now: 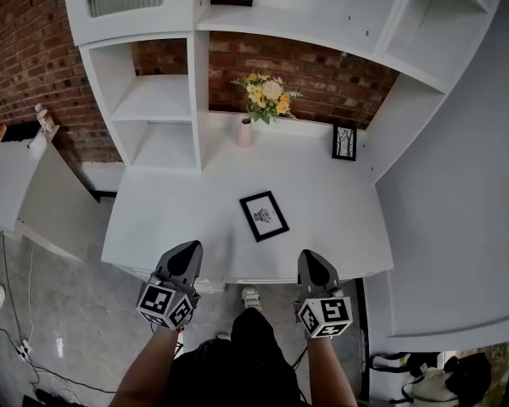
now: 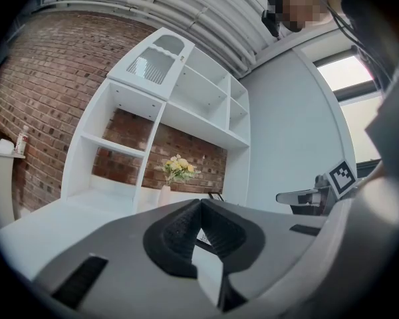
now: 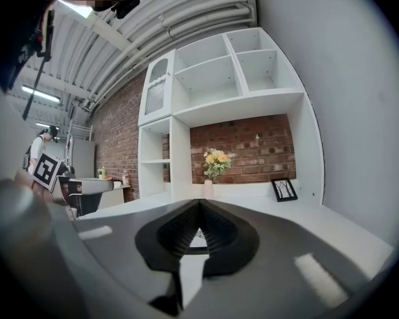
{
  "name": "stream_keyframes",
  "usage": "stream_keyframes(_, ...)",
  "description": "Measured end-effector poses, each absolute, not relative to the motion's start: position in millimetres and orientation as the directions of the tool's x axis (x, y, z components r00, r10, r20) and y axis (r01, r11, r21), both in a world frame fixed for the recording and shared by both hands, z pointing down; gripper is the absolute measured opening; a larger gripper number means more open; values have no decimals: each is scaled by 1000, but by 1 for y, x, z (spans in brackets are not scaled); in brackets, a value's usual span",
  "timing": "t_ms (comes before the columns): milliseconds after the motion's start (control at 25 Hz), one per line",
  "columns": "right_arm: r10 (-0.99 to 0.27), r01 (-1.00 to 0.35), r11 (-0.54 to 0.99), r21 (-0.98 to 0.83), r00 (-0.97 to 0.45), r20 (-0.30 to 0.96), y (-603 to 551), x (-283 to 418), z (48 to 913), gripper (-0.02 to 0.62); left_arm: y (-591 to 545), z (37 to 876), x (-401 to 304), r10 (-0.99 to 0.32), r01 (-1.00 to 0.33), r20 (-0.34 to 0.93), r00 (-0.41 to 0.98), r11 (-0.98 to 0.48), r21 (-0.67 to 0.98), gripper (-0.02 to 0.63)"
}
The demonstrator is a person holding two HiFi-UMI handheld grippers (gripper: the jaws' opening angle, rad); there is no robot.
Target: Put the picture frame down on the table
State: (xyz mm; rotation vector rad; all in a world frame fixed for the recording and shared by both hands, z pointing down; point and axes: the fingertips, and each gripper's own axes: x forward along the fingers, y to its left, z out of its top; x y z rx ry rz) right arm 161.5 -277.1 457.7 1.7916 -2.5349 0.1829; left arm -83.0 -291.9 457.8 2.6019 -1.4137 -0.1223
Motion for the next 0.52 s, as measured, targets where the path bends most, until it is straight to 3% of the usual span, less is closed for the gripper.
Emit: stream_keyframes(520, -938, -936, 341, -85, -345, 34, -239, 153, 444, 3, -261, 457, -90, -831, -816, 8, 557, -545, 195, 5)
